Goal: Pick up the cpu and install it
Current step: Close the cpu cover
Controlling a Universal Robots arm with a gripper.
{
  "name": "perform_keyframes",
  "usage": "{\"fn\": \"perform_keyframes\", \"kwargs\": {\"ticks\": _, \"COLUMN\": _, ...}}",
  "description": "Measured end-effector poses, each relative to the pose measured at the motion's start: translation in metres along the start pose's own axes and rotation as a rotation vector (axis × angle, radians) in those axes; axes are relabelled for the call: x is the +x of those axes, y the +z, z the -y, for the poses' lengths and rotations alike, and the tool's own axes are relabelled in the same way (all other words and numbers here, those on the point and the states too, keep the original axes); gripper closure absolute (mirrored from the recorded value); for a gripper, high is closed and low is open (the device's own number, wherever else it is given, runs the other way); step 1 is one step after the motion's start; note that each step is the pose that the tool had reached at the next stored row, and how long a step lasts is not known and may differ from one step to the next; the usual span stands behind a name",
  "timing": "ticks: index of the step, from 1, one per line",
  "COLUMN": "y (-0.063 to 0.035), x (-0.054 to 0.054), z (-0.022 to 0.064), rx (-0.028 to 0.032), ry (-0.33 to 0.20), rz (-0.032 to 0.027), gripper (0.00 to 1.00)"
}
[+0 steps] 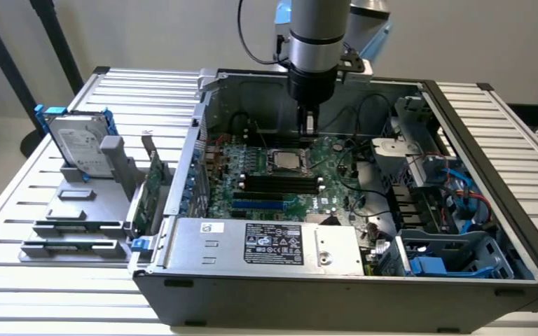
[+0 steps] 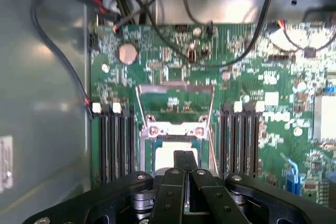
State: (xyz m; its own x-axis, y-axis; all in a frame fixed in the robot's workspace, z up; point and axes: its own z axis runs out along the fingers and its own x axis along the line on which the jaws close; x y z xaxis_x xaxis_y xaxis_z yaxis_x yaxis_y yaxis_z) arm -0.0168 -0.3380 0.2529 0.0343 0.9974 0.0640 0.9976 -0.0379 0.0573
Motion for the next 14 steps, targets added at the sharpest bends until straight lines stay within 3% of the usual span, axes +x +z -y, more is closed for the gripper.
{"fn": "perform_keyframes", "kwargs": {"ticks": 9, "y": -0.0113, "x": 0.002, "z": -0.0416, "rx": 0.0074, "ry": 0.002, "rz": -0.0208, "gripper": 0.89}}
{"fn": "perform_keyframes", "kwargs": {"ticks": 14, "y": -0.0114, "x": 0.003, "z": -0.0584, "rx": 0.0082, "ry": 0.001, "rz": -0.026, "gripper": 0.89}}
